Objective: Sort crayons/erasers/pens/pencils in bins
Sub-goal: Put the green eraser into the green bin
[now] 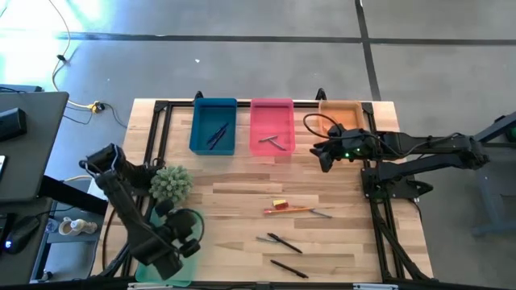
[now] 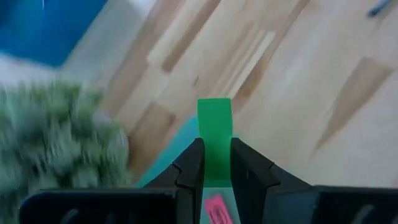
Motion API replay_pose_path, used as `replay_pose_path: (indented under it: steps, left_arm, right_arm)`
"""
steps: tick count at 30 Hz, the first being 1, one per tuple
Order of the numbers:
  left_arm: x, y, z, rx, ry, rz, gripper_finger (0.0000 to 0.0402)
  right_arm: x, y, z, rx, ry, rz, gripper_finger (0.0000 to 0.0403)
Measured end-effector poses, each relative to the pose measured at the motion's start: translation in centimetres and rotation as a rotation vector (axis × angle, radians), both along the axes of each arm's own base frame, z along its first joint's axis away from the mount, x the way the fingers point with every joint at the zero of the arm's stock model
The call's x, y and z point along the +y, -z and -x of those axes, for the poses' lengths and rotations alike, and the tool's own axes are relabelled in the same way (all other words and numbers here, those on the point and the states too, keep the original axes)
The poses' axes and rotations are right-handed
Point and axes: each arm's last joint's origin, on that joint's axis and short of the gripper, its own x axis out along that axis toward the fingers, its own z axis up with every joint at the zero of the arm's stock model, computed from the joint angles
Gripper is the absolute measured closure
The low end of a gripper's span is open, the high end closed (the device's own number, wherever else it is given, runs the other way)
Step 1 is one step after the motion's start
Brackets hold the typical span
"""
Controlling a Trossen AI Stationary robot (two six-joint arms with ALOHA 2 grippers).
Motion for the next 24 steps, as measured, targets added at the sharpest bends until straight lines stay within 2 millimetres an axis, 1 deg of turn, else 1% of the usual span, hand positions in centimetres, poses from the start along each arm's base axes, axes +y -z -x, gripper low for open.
replay_pose_path:
  steps: [4,10,16,21,24]
  left_arm:
    - [-1.0,1.6,2.1,0.0,-0.089,0.058,0.0351]
    - [-2.1,3.6,3.9,-0.06,-0.184,0.145,0.0351]
    - [-2.8,5.6,4.9,-0.046,-0.222,0.258,0.0351]
    - [-2.8,7.3,5.1,-0.031,-0.23,0.327,0.0351]
    - [-2.6,8.1,5.2,-0.024,-0.233,0.356,0.0351]
  right_arm:
    - [0.2,-0.3,-0.2,-0.026,-0.046,0.024,0.0274]
    - [1.1,-0.8,-0.6,-0.078,-0.132,0.079,0.0274]
    - [2.2,-1.0,-0.9,-0.074,-0.205,0.135,0.0274]
    - [3.3,-2.0,-2.3,-0.05,-0.279,0.212,0.0274]
    - [4.0,-2.1,-3.2,0.016,-0.325,0.239,0.0274]
